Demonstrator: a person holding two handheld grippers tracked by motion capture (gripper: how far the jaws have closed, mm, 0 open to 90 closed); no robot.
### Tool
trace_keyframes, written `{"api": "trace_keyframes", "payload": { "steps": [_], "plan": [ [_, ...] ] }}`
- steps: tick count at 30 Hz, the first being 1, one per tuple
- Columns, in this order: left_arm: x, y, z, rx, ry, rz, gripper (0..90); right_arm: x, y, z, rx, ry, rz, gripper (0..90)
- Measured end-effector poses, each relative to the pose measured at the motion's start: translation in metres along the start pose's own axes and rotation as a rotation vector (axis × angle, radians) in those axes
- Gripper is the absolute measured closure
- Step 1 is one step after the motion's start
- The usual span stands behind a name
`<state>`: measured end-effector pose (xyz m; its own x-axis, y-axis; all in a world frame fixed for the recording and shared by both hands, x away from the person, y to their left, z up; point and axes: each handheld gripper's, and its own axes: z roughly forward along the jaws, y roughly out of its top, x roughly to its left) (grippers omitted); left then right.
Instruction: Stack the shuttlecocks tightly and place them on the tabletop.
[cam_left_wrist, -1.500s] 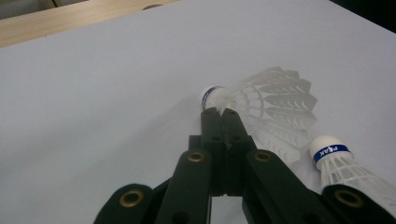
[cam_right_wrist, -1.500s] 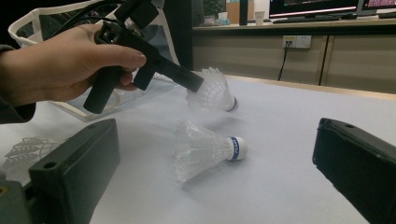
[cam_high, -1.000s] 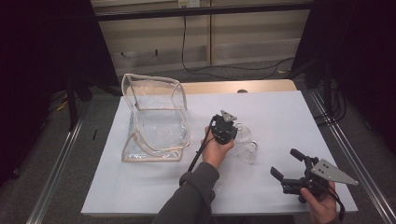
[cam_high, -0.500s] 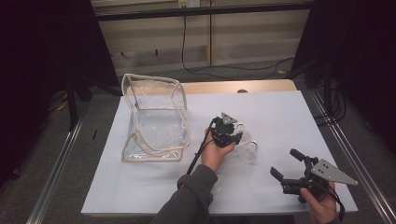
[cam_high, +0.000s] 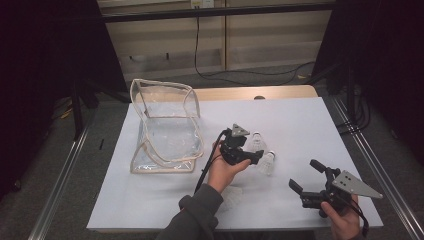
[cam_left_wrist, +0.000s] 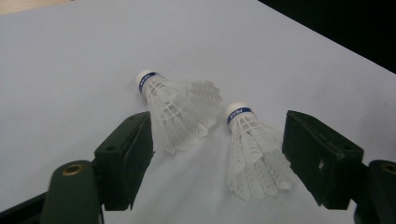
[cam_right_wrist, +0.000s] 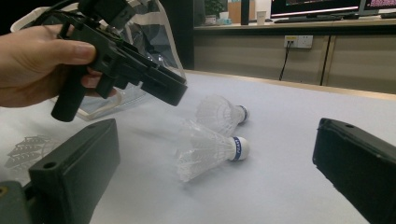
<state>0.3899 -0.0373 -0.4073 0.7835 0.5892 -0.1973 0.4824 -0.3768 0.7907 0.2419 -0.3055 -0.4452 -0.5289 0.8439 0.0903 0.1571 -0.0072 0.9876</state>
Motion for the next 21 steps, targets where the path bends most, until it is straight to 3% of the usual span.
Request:
{"api": "trace_keyframes", "payload": {
  "steps": [4,13,21],
  "plan": [
    [-0.005,-0.005,-0.008,0.000,-0.021,0.007,18.5,0.000,0.000,0.000,-0.001,-0.001,0.003,0.3],
    [-0.013,-0.021,-0.024,0.000,-0.071,0.018,14.9,0.000,0.000,0.000,0.004,-0.001,0.000,0.3],
    [-0.012,-0.033,-0.037,0.008,-0.100,0.013,12.7,0.000,0.000,0.000,0.003,-0.003,-0.002,0.3]
  ]
}}
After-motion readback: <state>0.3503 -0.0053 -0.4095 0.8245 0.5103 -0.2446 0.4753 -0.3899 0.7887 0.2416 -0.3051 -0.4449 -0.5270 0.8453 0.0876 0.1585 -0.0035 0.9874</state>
